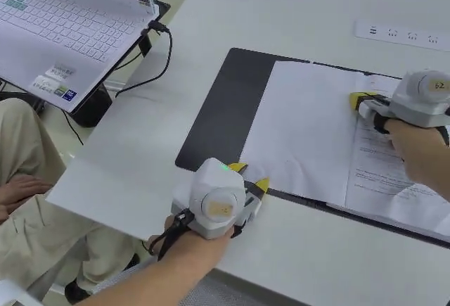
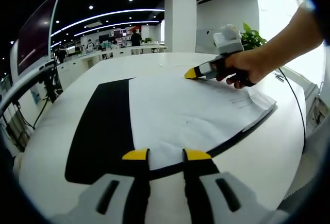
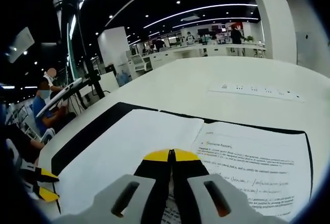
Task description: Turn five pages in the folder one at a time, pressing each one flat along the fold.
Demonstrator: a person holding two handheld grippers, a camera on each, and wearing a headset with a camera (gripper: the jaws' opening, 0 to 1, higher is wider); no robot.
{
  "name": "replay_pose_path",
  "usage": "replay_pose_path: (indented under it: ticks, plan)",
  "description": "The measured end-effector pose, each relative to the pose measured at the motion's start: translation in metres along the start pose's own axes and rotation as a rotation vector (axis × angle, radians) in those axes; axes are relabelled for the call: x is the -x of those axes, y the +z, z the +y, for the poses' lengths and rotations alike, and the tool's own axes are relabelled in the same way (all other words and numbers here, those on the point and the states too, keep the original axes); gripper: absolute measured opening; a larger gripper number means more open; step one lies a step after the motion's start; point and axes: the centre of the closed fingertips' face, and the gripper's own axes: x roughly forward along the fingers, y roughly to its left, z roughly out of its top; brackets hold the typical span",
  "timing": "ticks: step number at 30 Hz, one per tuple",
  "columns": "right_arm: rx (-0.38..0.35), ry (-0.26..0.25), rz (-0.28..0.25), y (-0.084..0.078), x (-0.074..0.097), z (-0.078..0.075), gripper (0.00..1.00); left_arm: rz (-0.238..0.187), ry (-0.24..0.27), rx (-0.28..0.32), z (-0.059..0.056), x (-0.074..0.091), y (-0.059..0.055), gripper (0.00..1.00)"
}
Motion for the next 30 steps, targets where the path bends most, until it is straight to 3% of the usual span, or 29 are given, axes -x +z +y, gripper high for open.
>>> replay_pose_path:
  ticks: [10,22,30]
  plan:
    - [-0.02,0.016,0.007,-0.011,0.023,0.02,0.0,0.001,0.0,0.002,0.0,0.0,0.0,0.24]
    - [-0.042,0.044,0.019,-0.028,0.062,0.058,0.0,-0.001,0.004,0.008,0.001,-0.001,-0.001,0.24]
    - [-0.052,0.05,0.028,-0.042,0.082,0.071,0.0,-0.004,0.004,0.005,0.0,0.0,-0.001,0.24]
